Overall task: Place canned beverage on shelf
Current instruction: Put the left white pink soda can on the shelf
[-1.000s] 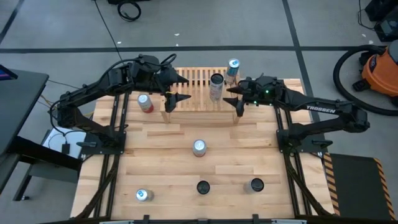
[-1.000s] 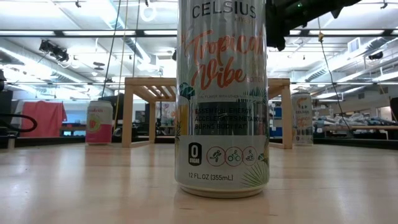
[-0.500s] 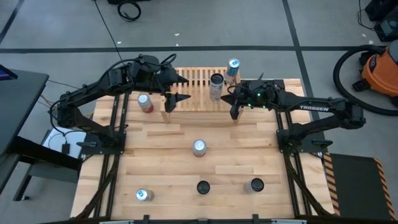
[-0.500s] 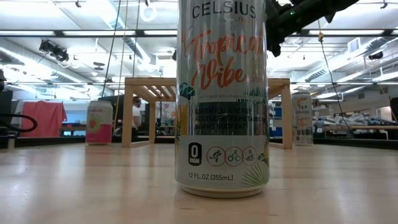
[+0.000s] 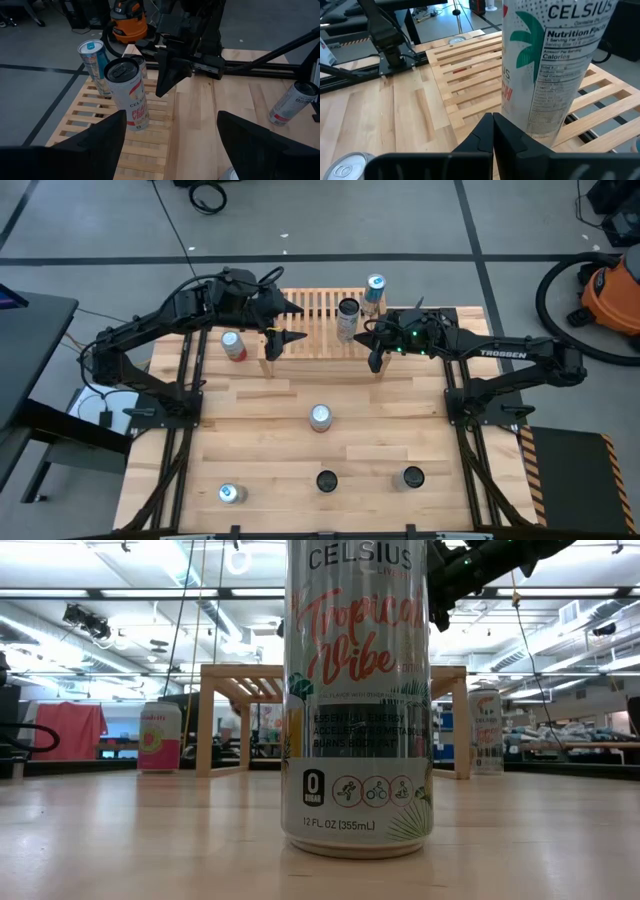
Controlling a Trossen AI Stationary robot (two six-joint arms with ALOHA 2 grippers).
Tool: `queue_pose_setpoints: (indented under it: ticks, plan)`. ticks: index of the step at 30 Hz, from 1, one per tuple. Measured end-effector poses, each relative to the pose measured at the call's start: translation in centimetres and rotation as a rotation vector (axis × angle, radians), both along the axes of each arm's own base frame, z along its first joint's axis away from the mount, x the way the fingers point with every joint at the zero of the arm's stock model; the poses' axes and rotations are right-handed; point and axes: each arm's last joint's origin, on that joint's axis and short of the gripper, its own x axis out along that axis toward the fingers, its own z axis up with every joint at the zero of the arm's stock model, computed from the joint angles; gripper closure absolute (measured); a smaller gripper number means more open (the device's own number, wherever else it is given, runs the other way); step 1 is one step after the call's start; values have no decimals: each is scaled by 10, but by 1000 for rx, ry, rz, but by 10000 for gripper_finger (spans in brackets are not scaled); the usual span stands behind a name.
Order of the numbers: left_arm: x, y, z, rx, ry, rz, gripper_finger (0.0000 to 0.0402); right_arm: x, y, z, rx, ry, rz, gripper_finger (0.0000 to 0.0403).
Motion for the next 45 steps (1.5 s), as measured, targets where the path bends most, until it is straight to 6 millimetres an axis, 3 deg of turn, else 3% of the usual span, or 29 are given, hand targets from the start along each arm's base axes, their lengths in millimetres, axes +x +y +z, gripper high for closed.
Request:
queue_pose_setpoints:
  ticks: [8, 14, 23, 45]
  plan:
    - [0, 0, 1, -5, -13, 3, 88, 1, 0, 1, 26, -28, -8, 398]
    - [1, 0, 1, -5, -16, 4, 88, 14, 2, -20, 46, -22, 5, 398]
    - [0, 0, 1, -6, -8, 4, 88, 25, 13, -24, -18, -27, -5, 398]
    - [0, 0, 1, -5, -11, 3, 88, 25, -17, -33, -31, 1, -87, 398]
